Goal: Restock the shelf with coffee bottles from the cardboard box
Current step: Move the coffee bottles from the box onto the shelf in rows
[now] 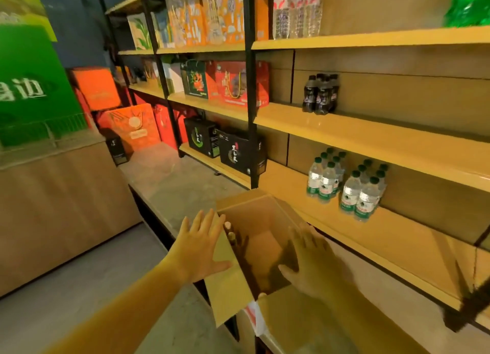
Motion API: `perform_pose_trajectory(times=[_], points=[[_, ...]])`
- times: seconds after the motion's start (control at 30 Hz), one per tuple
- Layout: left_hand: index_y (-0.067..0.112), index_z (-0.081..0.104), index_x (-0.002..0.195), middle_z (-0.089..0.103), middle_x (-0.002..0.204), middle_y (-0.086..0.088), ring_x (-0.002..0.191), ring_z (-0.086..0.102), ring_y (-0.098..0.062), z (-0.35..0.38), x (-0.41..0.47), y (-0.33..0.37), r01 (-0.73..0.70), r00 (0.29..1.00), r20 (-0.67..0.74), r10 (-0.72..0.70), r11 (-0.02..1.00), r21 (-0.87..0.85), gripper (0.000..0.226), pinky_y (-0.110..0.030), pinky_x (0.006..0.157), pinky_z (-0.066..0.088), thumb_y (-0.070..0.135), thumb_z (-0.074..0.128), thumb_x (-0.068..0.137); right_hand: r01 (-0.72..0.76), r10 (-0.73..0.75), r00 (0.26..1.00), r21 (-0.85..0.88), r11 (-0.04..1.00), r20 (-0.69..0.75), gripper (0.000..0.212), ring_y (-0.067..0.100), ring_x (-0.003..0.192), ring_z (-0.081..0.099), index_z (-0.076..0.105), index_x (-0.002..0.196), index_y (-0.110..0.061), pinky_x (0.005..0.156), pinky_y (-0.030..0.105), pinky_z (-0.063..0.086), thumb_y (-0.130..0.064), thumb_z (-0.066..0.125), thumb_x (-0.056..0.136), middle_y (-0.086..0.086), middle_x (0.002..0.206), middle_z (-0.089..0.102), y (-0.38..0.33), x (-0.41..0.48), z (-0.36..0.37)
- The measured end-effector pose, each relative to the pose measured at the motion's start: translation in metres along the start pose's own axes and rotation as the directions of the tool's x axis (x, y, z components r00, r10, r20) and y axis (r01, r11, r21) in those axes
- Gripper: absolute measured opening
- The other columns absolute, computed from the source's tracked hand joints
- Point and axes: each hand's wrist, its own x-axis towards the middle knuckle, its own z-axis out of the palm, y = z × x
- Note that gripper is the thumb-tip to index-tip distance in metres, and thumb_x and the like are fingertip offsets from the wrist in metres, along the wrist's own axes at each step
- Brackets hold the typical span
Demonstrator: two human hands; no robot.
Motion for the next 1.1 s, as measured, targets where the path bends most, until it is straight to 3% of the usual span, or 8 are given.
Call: perform_pose_trajectory(times=[0.13, 0.37, 0.47, 0.57, 0.67, 0.83, 0.93, 1.1], points=[[0.019, -0.013, 0.161, -0.005, 0.171, -0.013, 0.156, -0.001, -0.039, 0.020, 0.062, -0.014, -0.050, 0.997, 0.051, 0.050, 0.999, 0.010, 0.116, -0.059, 0.125, 0.008, 0.089, 0.035, 0.082, 0.003, -0.004, 0.999, 0.025, 1.000, 0.037, 0.096, 0.028, 0.155, 0.010, -0.001, 0.159, -0.029, 0.123, 0.046, 0.016, -0.073, 0.047, 0.089, 0.002, 0.170, 0.001, 0.014, 0.052, 0.030], [0.019, -0.012, 0.161, -0.002, 0.170, -0.015, 0.156, 0.002, -0.037, 0.062, 0.177, -0.005, -0.246, 0.964, 0.088, 0.250, 0.968, -0.048, 0.111, -0.056, 0.126, 0.006, 0.082, 0.041, 0.087, -0.150, 0.141, 0.973, 0.039, 0.988, 0.183, 0.096, 0.032, 0.156, 0.003, -0.004, 0.159, -0.028, 0.125, 0.050, 0.016, -0.075, 0.040, 0.089, 0.006, 0.170, -0.001, 0.044, 0.109, 0.081], [0.021, -0.011, 0.162, -0.008, 0.170, -0.011, 0.157, -0.002, -0.036, 0.077, 0.235, 0.006, -0.396, 0.913, 0.089, 0.399, 0.917, -0.051, 0.109, -0.054, 0.126, 0.005, 0.081, 0.041, 0.087, -0.321, 0.302, 0.930, 0.062, 0.945, 0.210, 0.095, 0.034, 0.155, 0.002, -0.011, 0.159, -0.029, 0.124, 0.051, 0.016, -0.071, 0.041, 0.091, 0.004, 0.168, -0.010, 0.050, 0.123, 0.093], [0.020, -0.006, 0.162, -0.007, 0.171, -0.011, 0.157, -0.004, -0.036, 0.092, 0.290, 0.018, -0.590, 0.802, 0.073, 0.593, 0.805, -0.068, 0.109, -0.055, 0.126, 0.005, 0.080, 0.045, 0.087, -0.449, 0.431, 0.882, 0.065, 0.891, 0.191, 0.097, 0.029, 0.156, -0.006, -0.015, 0.158, -0.030, 0.122, 0.045, 0.001, -0.066, 0.048, 0.093, 0.005, 0.169, -0.010, 0.047, 0.133, 0.107], [0.020, -0.012, 0.160, -0.007, 0.170, -0.014, 0.156, -0.004, -0.039, 0.111, 0.337, 0.029, -0.778, 0.628, 0.014, 0.778, 0.628, 0.007, 0.111, -0.059, 0.125, 0.001, 0.084, 0.038, 0.084, -0.635, 0.621, 0.771, 0.105, 0.765, 0.142, 0.099, 0.027, 0.156, -0.006, -0.014, 0.158, -0.032, 0.121, 0.045, 0.002, -0.069, 0.049, 0.091, 0.003, 0.169, -0.009, 0.032, 0.140, 0.124], [0.022, -0.003, 0.162, -0.009, 0.171, -0.007, 0.156, -0.013, -0.032, 0.130, 0.359, 0.048, -0.850, 0.485, 0.086, 0.870, 0.493, -0.188, 0.114, -0.050, 0.124, -0.009, 0.063, 0.069, 0.084, -0.809, 0.798, 0.587, 0.101, 0.579, 0.136, 0.098, 0.027, 0.156, -0.009, -0.013, 0.159, -0.026, 0.115, 0.039, -0.008, -0.071, 0.043, 0.092, 0.003, 0.169, -0.010, -0.015, 0.127, 0.145], [0.023, -0.003, 0.163, -0.006, 0.171, -0.006, 0.157, -0.009, -0.030, 0.123, 0.362, 0.046, -0.918, 0.388, 0.079, 0.918, 0.393, -0.054, 0.114, -0.051, 0.123, -0.012, 0.069, 0.064, 0.083, -0.865, 0.845, 0.502, 0.129, 0.486, 0.185, 0.098, 0.025, 0.155, -0.013, -0.013, 0.159, -0.025, 0.119, 0.040, -0.009, -0.071, 0.042, 0.092, 0.001, 0.169, -0.013, -0.042, 0.122, 0.162], [0.024, -0.008, 0.162, -0.007, 0.171, -0.007, 0.157, -0.005, -0.028, 0.120, 0.365, 0.048, -0.962, 0.265, 0.124, 0.956, 0.254, 0.100, 0.113, -0.051, 0.127, 0.001, 0.078, 0.053, 0.085, -0.924, 0.913, 0.365, 0.190, 0.332, 0.183, 0.098, 0.025, 0.155, -0.013, -0.011, 0.160, -0.029, 0.120, 0.042, -0.006, -0.073, 0.041, 0.090, -0.001, 0.169, -0.011, -0.074, 0.129, 0.180]])
